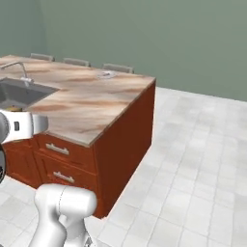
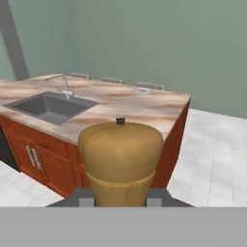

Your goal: Retrieve the shaker from the cabinet and place it next the steak on a plate on the dining table.

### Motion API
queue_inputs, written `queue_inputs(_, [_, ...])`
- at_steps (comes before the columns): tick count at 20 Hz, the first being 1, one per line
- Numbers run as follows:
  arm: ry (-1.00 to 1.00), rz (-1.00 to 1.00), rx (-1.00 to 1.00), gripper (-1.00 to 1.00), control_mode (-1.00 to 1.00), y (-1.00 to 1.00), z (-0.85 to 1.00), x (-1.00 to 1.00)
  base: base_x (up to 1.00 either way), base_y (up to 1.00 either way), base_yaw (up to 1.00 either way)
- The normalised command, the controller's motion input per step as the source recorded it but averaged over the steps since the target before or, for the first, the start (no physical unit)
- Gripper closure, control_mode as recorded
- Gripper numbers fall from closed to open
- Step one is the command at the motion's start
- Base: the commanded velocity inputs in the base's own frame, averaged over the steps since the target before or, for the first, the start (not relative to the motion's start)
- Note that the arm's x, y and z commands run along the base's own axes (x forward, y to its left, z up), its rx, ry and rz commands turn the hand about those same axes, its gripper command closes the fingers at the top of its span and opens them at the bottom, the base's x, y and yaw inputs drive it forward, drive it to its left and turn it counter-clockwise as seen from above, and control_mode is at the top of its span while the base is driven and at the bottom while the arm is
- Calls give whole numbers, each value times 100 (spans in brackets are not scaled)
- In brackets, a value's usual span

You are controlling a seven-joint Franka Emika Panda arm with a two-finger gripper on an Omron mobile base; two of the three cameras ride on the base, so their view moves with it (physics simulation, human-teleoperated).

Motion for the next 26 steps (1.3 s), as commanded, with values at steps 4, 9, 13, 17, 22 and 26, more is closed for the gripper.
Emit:
queue_inputs(4, [0,0,0,100,100,0,0,0,16,-78,62])
queue_inputs(9, [0,0,0,100,100,0,0,0,11,-58,74])
queue_inputs(13, [0,0,0,100,100,0,0,0,8,-65,69])
queue_inputs(17, [0,0,0,100,100,0,0,0,18,-100,26])
queue_inputs(22, [0,0,0,100,100,0,0,0,20,-100,13])
queue_inputs(26, [0,0,0,100,100,0,0,0,24,-100,13])
